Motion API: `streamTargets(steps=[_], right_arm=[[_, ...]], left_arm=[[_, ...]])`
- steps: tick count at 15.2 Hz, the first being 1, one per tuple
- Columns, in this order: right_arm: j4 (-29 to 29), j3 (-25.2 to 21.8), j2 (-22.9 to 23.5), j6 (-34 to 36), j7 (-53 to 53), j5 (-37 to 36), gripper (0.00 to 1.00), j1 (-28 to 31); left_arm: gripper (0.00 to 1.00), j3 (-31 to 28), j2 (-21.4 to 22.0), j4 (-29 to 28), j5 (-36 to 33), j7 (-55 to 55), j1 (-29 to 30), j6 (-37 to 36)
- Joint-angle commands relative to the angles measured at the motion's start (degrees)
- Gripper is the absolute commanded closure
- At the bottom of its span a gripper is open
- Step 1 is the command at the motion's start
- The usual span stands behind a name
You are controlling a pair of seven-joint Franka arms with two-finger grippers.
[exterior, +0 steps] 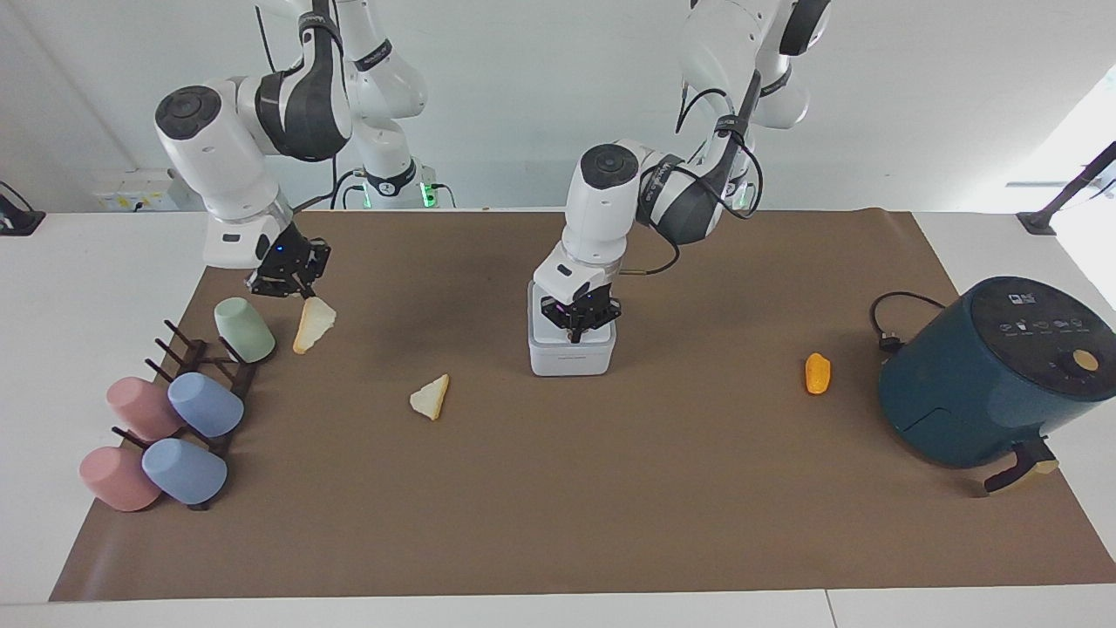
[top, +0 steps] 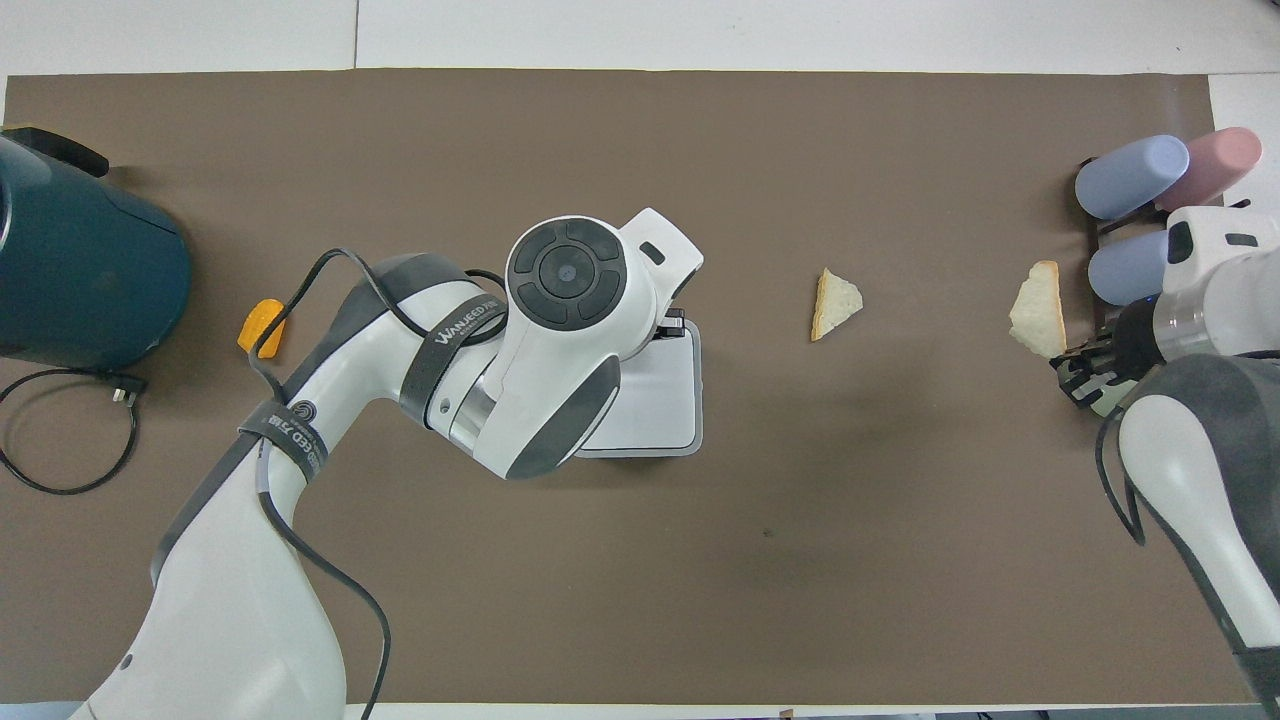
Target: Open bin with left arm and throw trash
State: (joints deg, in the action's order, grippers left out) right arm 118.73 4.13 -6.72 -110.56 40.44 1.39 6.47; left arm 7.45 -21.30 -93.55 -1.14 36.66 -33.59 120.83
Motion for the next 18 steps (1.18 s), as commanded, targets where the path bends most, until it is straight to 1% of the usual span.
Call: streamTargets(steps=[1,5,8,11,13,16,17,18], right_arm=[[0.4,0.2,-1.9,1.8,-2.6,1.5,1.00,0.4],[-0.2,0.2,-2.0,2.7,-4.1,2.3,1.00,0.4],[-0.2,0.2,-2.0,2.6,-5.0,2.3,1.00,0.3],[-0.2,0.3,-2.0,2.6,-5.5,2.3,1.00,0.3],[-0.2,0.3,-2.0,2.6,-5.5,2.3,1.00,0.3],[-0.2,0.3,-2.0,2.7,-5.5,2.3,1.00,0.3],[-0.2,0.3,-2.0,2.7,-5.5,2.3,1.00,0.3],[-0.3,0.3,-2.0,2.7,-5.8,2.3,1.00,0.3]], left_arm=[[1.00,-0.9,-1.1,-6.0,-2.0,0.7,-0.8,3.0],[1.00,-1.0,-1.2,-7.5,-2.0,1.0,-0.9,4.9],[1.00,-1.2,-0.8,-5.9,-1.9,0.8,-0.4,4.0],[1.00,-1.0,3.3,-4.4,-1.1,0.2,0.5,-1.1],[1.00,-1.2,5.4,-2.2,1.8,-0.1,1.0,-5.1],[1.00,-1.1,6.9,2.1,4.0,-0.6,2.7,-12.1],[1.00,-1.0,7.2,3.0,4.2,-0.7,2.9,-13.6],[1.00,-1.2,8.6,3.2,4.7,-0.8,3.3,-14.6]])
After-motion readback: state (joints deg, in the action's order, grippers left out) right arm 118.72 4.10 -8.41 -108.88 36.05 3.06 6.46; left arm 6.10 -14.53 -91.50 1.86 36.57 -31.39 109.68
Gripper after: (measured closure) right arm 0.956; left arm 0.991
